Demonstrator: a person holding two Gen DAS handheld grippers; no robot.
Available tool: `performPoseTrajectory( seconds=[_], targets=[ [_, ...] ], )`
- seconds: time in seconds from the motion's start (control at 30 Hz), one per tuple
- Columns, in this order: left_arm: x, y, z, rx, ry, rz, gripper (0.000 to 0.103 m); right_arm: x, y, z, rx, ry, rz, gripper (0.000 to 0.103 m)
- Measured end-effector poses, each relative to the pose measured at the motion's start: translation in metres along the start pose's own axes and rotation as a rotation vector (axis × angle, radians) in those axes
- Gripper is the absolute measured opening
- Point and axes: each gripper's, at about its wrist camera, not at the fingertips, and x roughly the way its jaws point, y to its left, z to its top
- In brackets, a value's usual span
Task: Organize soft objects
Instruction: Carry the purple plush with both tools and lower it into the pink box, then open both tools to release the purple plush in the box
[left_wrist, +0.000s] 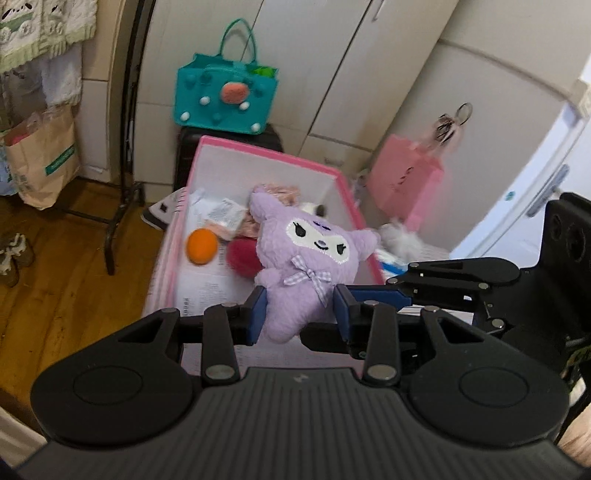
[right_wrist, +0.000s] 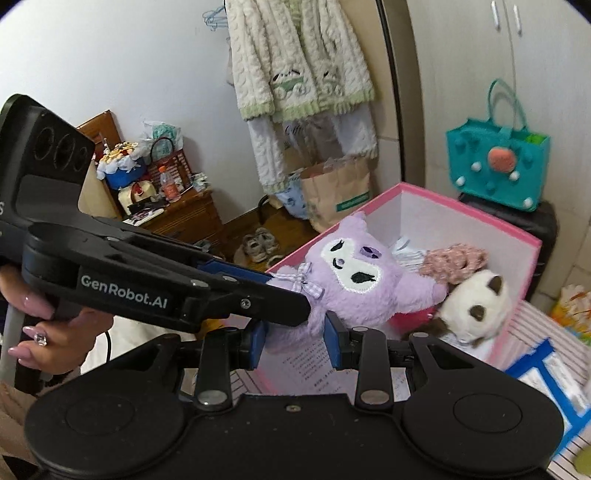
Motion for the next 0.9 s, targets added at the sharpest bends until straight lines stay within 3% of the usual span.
performPoseTrajectory(
  seconds=[0.3, 0.43, 0.53, 0.67, 0.9],
  targets=[
    [0.032, 0.018, 0.0, 0.033, 0.09, 0.066, 0.036, 0.042, -0.026, -0.008, 0.062, 0.079, 0.086, 0.039],
    [0.038, 0.019, -0.001, 0.041, 0.074, 0.103, 0.037, 0.054, -0.033, -0.007, 0.063, 0.114, 0.099, 0.042],
    [0.035, 0.008, -0.005, 0.128, 0.034, 0.138, 0.038, 0.057, -0.031, -0.01, 0.042, 0.133, 0.056, 0.042],
    [0.026, -0.005, -0.01, 0.202, 0.003, 0.122, 0.04, 0.041, -0.019, -0.02, 0.029, 0.122, -0.018, 0.043],
    [-0.004, -0.033, -0.019, 0.278, -0.051, 0.093, 0.043, -0.016, -0.008, -0.027, 0.032, 0.048, -0.061, 0.044]
  ],
)
